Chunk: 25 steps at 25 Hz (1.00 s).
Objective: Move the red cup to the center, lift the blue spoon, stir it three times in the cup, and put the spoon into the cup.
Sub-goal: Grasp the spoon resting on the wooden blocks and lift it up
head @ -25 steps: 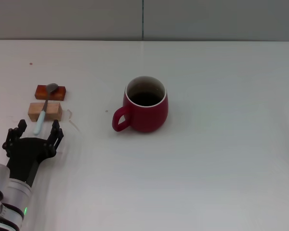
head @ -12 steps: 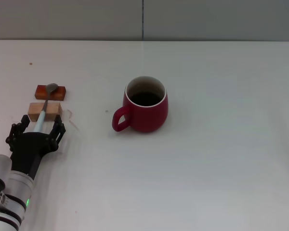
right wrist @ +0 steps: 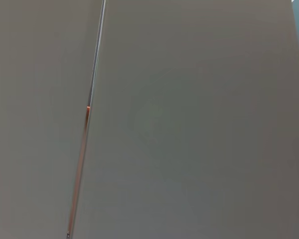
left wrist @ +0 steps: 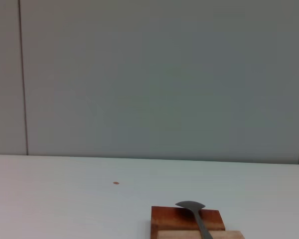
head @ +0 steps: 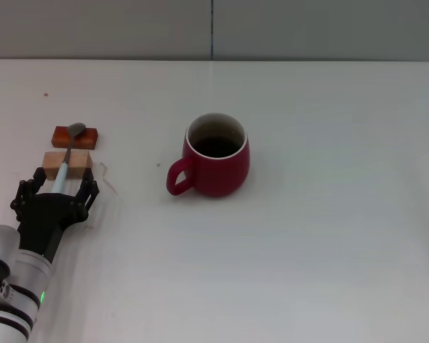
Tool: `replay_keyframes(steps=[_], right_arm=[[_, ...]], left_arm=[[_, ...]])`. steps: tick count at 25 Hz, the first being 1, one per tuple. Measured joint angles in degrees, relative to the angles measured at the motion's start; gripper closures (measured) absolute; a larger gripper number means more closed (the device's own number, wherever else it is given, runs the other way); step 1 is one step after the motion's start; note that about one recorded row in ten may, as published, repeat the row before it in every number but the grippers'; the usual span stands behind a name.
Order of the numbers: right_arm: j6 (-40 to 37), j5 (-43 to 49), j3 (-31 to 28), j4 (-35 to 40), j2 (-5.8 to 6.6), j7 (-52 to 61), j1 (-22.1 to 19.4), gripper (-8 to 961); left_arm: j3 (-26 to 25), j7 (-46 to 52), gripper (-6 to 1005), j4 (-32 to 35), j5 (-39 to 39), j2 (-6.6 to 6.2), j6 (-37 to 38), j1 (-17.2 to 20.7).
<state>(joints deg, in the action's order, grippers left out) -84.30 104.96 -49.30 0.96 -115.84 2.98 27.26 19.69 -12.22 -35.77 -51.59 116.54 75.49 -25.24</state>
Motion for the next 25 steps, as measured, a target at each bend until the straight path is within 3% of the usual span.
replay_keyframes(steps=[9,14,19,25], right_arm=[[0.07,0.28,0.0,-0.12,-0.03,0.0,-0.01,377],[0.1,0.34,0.09,-0.17,-0.14,0.0,-0.02,377],[0.11,0.34,0.09,-0.18,-0.24,0.0,-0.02,377],[0.09,0.33,0.09,-0.22,-0.39,0.0,-0.02,378]], left_arm=[[0.14,-0.58,242,0.0,0.0,0.0,0.29,0.15],[0.1,-0.6,463,-0.04,0.0,-0.09,0.51,0.43],[0.22,-0.62,579,-0.15,0.0,-0.14,1.0,0.56],[0.39,-0.62,581,-0.1,0.0,-0.17,1.06,0.55]])
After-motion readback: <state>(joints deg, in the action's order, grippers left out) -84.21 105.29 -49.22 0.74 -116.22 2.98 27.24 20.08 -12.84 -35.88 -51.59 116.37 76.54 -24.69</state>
